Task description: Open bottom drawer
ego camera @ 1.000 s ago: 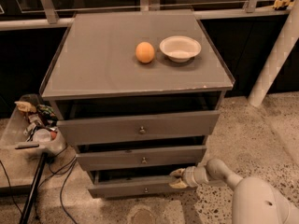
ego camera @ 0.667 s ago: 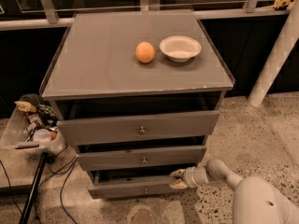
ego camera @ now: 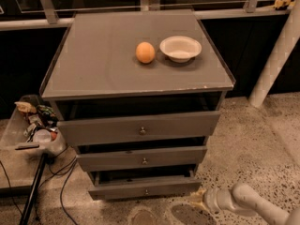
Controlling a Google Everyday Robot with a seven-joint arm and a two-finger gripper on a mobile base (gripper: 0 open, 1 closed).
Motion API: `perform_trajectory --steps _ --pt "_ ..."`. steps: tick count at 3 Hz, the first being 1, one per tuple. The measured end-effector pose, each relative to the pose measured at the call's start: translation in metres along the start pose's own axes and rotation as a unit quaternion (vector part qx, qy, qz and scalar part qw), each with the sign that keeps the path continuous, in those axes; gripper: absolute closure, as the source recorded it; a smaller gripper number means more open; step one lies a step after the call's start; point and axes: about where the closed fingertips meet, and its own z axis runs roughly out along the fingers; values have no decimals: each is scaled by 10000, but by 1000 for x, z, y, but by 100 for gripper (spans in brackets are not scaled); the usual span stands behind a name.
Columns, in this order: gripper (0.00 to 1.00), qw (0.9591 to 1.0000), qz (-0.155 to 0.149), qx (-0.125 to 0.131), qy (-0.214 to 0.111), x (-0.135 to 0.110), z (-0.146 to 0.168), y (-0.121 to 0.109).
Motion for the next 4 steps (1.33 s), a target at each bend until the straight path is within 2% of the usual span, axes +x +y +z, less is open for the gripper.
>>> perform_trajectory --steps 1,2,3,4 --pt "84 9991 216 -356 -72 8 7 56" --pt "61 9988 -173 -452 -43 -18 24 42" --pt "37 9941 -978 -475 19 -78 52 31" --pt "14 9941 -995 -436 37 -79 55 30"
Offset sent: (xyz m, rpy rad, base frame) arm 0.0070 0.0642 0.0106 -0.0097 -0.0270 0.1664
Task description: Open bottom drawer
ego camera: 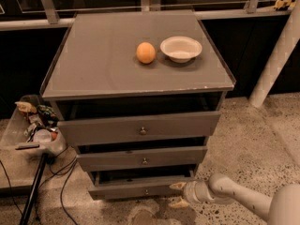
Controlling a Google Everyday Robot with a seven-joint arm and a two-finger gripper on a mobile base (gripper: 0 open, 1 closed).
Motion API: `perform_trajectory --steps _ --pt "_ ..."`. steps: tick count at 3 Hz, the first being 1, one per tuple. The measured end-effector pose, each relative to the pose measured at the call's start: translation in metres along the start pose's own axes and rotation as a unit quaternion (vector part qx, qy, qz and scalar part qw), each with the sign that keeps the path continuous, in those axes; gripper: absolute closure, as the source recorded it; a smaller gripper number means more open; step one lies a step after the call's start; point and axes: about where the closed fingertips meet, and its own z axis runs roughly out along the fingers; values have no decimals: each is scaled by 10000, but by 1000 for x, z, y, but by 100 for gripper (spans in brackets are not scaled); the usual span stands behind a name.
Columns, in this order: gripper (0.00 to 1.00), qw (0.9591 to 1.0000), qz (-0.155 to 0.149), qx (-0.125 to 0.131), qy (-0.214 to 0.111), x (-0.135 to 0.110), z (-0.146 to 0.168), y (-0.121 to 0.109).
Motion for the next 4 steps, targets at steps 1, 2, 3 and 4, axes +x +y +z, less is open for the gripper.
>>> perform_trajectory --steps 1,2,3,4 --pt "0 10000 0 -2 -1 0 0 0" --pt "0 10000 -19 -24 -25 -1 8 -3" --pt "0 9999 -64 -76 -55 -2 25 -13" --pt "0 9998 -139 -68 -85 -4 43 -27"
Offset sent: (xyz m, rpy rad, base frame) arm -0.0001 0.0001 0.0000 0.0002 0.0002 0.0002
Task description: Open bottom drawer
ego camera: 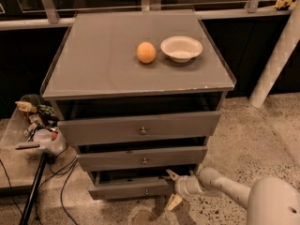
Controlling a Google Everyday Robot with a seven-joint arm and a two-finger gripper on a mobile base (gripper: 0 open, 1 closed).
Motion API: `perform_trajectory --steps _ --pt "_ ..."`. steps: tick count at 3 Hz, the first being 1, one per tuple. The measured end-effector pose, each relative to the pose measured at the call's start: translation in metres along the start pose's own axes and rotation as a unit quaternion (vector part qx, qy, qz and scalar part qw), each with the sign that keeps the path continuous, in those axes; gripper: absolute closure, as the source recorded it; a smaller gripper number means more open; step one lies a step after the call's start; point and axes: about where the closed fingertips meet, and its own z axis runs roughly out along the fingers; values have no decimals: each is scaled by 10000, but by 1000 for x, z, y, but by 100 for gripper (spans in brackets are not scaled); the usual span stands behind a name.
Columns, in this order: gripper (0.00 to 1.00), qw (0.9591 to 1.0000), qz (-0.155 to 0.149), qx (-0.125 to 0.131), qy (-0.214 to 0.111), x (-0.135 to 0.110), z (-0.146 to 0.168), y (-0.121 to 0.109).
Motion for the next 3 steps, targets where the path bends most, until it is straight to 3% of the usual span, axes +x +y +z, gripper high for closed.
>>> perform_trajectory --steps 1,2,3 --pt "0 9997 -57 99 204 26 20 -14" --pt "0 9997 -57 98 204 26 20 -14" --pt "19 9997 -57 98 204 26 20 -13"
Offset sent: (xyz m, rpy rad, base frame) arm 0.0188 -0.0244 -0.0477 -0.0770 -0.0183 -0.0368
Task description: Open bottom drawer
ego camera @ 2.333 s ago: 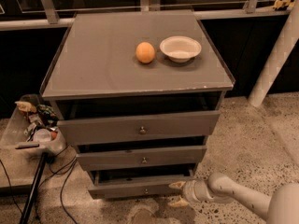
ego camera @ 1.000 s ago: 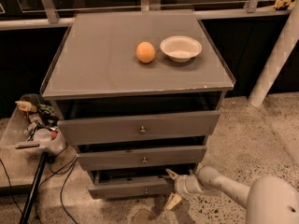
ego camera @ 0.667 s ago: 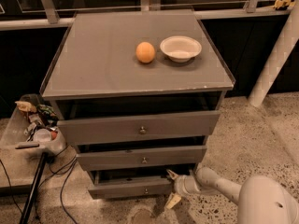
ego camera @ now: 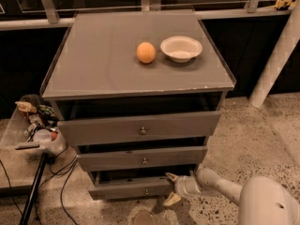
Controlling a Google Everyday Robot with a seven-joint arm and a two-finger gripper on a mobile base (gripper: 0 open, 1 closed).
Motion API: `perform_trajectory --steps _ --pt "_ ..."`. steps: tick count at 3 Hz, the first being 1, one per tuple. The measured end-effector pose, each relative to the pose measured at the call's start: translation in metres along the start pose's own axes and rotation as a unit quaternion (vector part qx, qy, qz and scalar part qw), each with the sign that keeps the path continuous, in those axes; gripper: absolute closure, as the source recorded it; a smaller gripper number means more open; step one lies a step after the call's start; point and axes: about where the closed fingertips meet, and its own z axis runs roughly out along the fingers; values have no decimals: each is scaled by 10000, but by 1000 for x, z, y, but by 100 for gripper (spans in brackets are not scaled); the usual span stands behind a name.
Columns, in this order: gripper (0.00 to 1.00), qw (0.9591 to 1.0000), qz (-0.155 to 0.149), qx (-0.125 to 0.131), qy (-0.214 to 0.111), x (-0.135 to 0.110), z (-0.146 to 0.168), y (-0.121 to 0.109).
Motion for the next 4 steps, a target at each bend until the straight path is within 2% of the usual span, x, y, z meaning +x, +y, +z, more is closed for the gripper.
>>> perform_trajectory --steps 2,3,4 --pt "65 9999 91 -10 46 9 -3 4" --pt "88 9999 91 -10 46 6 -6 3" --pt "100 9999 91 -10 46 2 -9 2"
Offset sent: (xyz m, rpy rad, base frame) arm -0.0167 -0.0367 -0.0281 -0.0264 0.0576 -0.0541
